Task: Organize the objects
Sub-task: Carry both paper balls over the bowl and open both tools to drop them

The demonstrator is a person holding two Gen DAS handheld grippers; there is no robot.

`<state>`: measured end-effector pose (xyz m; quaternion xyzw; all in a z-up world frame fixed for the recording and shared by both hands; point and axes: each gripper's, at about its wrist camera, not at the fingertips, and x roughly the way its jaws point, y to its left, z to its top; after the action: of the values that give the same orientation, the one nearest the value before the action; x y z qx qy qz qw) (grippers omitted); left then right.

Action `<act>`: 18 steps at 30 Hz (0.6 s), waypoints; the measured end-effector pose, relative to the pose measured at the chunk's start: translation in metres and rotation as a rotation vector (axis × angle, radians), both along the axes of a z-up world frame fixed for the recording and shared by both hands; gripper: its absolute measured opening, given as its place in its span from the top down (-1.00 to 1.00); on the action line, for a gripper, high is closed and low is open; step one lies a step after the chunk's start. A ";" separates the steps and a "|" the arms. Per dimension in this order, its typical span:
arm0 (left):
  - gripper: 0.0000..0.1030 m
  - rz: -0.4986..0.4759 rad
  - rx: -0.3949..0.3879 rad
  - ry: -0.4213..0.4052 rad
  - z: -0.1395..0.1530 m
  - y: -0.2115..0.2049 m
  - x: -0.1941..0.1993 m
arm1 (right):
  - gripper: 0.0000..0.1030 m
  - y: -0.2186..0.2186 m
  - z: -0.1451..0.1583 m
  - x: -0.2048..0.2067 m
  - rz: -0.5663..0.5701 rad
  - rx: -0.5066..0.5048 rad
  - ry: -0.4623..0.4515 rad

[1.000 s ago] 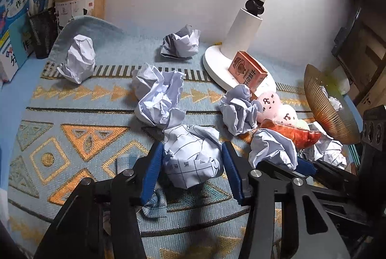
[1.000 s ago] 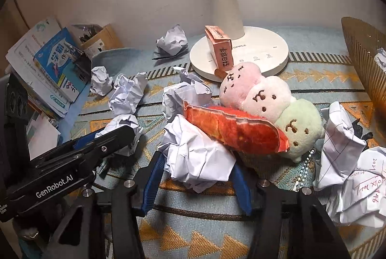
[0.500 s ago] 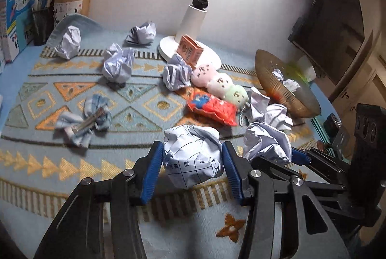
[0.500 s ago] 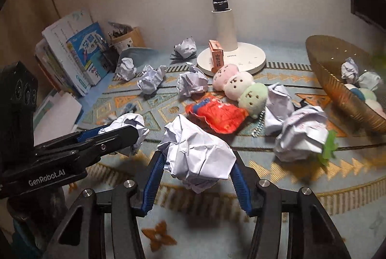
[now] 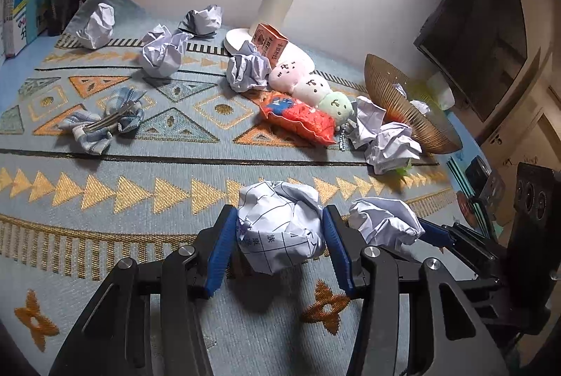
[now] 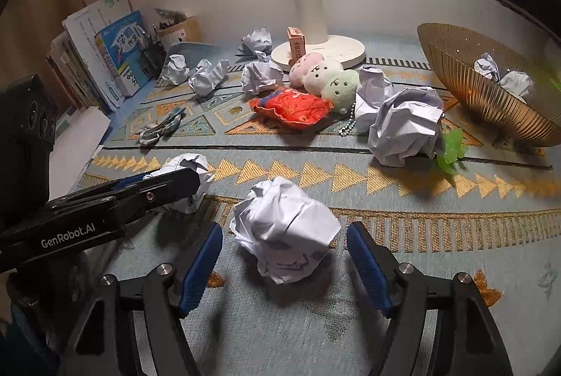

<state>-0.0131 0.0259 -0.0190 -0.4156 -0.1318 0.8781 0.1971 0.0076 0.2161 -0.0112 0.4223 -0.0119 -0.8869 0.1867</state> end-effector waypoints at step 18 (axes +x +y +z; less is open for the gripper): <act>0.09 -0.028 -0.052 0.042 0.014 0.020 0.006 | -0.08 0.011 0.016 0.006 -0.041 -0.041 0.071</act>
<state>-0.0070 0.0461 -0.0051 -0.4038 -0.0991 0.8869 0.2013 0.0141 0.2275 0.0047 0.3863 -0.0324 -0.9046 0.1773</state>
